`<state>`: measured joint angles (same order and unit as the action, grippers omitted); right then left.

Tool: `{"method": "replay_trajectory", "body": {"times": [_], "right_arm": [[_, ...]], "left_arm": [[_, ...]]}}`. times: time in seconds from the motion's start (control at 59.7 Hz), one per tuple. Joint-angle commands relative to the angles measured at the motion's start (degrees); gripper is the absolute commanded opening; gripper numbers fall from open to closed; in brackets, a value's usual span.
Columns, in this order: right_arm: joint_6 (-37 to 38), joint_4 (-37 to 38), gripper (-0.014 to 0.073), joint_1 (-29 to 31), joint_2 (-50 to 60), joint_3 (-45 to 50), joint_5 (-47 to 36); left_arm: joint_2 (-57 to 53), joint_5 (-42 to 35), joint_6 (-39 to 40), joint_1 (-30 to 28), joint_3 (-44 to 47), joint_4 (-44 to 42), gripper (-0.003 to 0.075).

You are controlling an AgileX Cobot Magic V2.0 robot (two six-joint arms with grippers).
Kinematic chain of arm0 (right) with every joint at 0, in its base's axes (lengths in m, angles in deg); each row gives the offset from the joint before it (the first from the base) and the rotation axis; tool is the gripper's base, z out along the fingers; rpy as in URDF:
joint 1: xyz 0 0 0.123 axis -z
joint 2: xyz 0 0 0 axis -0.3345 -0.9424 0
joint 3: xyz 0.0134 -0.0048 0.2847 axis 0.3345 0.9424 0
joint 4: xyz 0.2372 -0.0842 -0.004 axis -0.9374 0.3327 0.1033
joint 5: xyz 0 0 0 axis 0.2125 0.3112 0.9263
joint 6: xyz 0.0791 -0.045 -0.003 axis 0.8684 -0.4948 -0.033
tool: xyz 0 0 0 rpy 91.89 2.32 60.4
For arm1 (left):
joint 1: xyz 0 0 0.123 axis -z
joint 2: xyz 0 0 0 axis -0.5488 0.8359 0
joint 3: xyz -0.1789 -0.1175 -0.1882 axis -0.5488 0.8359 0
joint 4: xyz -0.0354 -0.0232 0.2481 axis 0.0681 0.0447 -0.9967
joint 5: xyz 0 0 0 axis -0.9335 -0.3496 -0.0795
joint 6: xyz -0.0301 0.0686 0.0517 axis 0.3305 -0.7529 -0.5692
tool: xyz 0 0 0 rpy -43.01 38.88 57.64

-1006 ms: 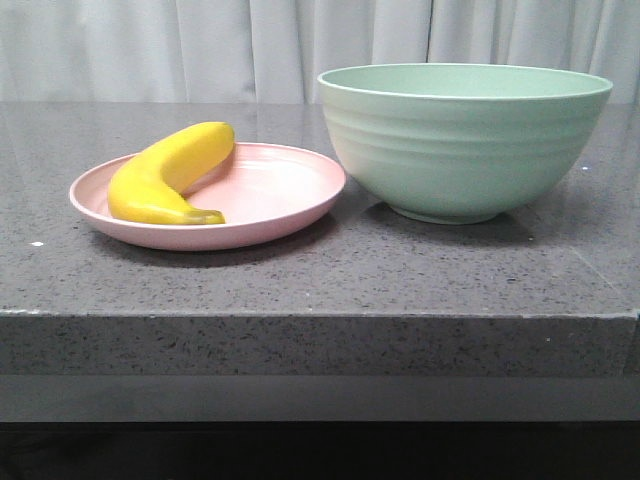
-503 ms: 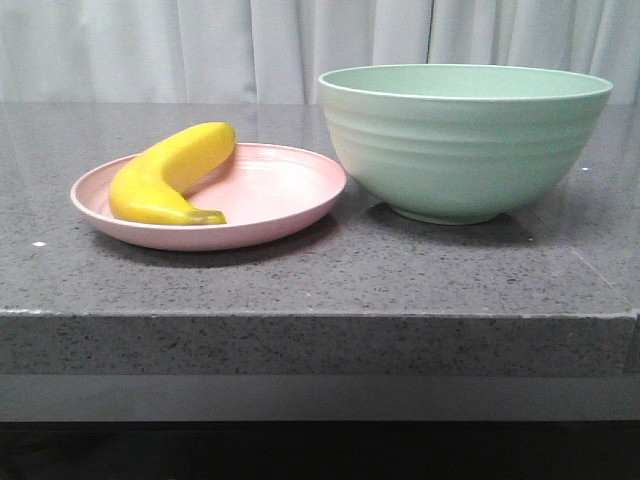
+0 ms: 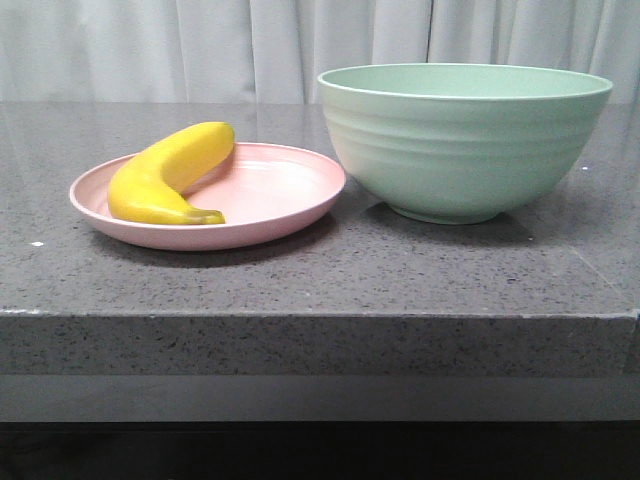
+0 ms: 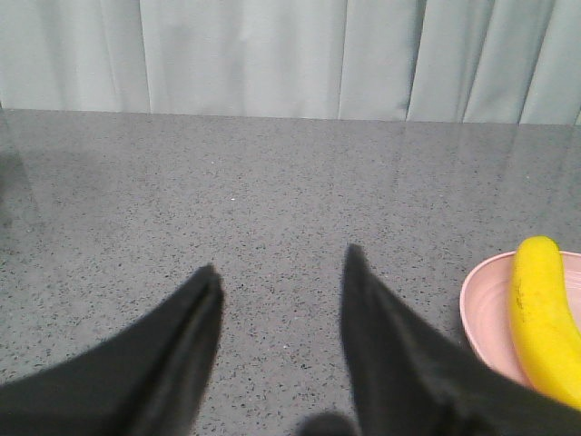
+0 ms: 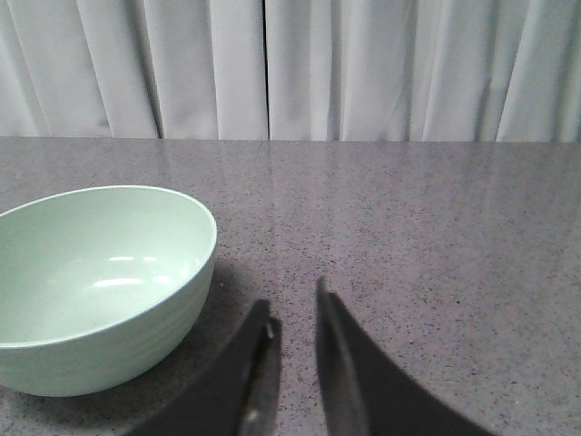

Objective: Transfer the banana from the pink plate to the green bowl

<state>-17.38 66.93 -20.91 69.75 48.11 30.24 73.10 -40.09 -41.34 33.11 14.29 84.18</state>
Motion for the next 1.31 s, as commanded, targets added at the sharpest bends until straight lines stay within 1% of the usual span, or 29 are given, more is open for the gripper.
{"method": "replay_trajectory", "body": {"times": [0.0, 0.034, 0.084, 0.134, 0.201, 0.335, 0.436, 0.57, 0.704, 0.838, 0.905, 1.056, 1.291], "right_arm": [[-0.7, 0.7, 0.0411, 0.2, -1.0, -2.0, -3.1], [-0.7, 0.7, 0.0472, 0.2, -1.0, -2.0, -2.9], [-0.7, 0.7, 0.0535, 0.2, -1.0, -2.0, -2.8], [-0.7, 0.7, 0.0554, 0.2, -1.0, -2.0, -2.9], [-0.7, 0.7, 0.0553, 0.2, -1.0, -2.0, -3.2], [-0.7, 0.7, 0.0553, 0.2, -1.0, -2.0, -3.9], [-0.7, 0.7, 0.0553, 0.2, -1.0, -2.0, -4.0], [-0.7, 0.7, 0.0553, 0.2, -1.0, -2.0, -4.0], [-0.7, 0.7, 0.0553, 0.2, -1.0, -2.0, -3.9], [-0.7, 0.7, 0.0553, 0.2, -1.0, -2.0, -3.9], [-0.7, 0.7, 0.0553, 0.2, -1.0, -2.0, -3.9], [-0.7, 0.7, 0.0553, 0.2, -1.0, -2.0, -3.9], [-0.7, 0.7, 0.0553, 0.2, -1.0, -2.0, -3.9]], "left_arm": [[0.6, -3.9, 0.3, -0.2, -2.1, 0.8, 0.0587], [0.6, -3.9, 0.3, -0.2, -2.1, 0.8, 0.0622], [0.6, -3.9, 0.4, -0.2, -2.1, 0.9, 0.0637], [0.6, -3.4, 0.4, -0.2, -2.1, 3.1, 0.0637], [0.8, -2.4, 0.4, -0.2, -2.1, 6.3, 0.0637], [4.9, 3.1, -1.0, -0.2, -5.0, 6.9, 0.0637], [10.2, 7.6, -3.2, -0.2, -9.0, 6.9, 0.0637], [18.8, 13.7, -3.7, 0.8, -16.3, 7.0, 0.0637], [26.5, 16.2, -4.2, 5.4, -22.9, 7.0, 0.0637], [35.8, 18.1, -2.5, 13.2, -29.1, 7.0, 0.0628], [40.7, 20.0, -2.3, 15.7, -32.0, 7.0, 0.0614], [49.6, 23.5, -0.9, 20.1, -38.0, 7.0, 0.0599], [59.7, 23.9, -0.5, 24.7, -43.5, 7.0, 0.0599]]}}
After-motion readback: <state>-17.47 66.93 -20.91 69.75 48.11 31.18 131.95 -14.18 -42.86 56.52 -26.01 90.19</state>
